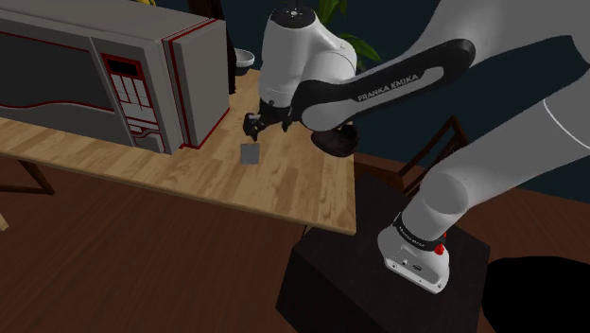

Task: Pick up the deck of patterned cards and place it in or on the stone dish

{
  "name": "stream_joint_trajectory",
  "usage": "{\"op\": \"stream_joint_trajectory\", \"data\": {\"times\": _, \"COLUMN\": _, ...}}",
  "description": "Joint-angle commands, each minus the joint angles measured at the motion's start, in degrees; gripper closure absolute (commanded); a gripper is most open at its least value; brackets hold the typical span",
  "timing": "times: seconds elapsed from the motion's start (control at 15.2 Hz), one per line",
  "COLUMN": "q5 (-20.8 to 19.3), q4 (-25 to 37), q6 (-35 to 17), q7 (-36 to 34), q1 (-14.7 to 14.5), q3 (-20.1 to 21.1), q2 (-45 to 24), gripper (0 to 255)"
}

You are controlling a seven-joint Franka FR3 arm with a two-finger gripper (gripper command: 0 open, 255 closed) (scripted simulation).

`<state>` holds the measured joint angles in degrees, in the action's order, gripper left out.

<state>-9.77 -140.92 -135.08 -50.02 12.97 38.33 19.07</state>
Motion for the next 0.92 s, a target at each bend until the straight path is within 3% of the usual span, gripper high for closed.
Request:
{"op": "stream_joint_trajectory", "data": {"times": 0.0, "q5": -7.32, "q4": 3.27, "q6": -1.29, "q7": -10.05, "q1": 4.67, "q3": 5.5, "q2": -5.74, "gripper": 0}}
{"op": "stream_joint_trajectory", "data": {"times": 0.2, "q5": -22.0, "q4": 9.5, "q6": 0.86, "q7": -26.26, "q1": 10.26, "q3": 12.57, "q2": -16.31, "gripper": 0}}
{"op": "stream_joint_trajectory", "data": {"times": 0.66, "q5": -30.65, "q4": 9.62, "q6": -1.13, "q7": -31.86, "q1": 10.24, "q3": 10.96, "q2": -22.62, "gripper": 0}}
{"op": "stream_joint_trajectory", "data": {"times": 0.86, "q5": -31.37, "q4": 9.66, "q6": -1.26, "q7": -32.32, "q1": 10.19, "q3": 10.78, "q2": -23.15, "gripper": 0}}
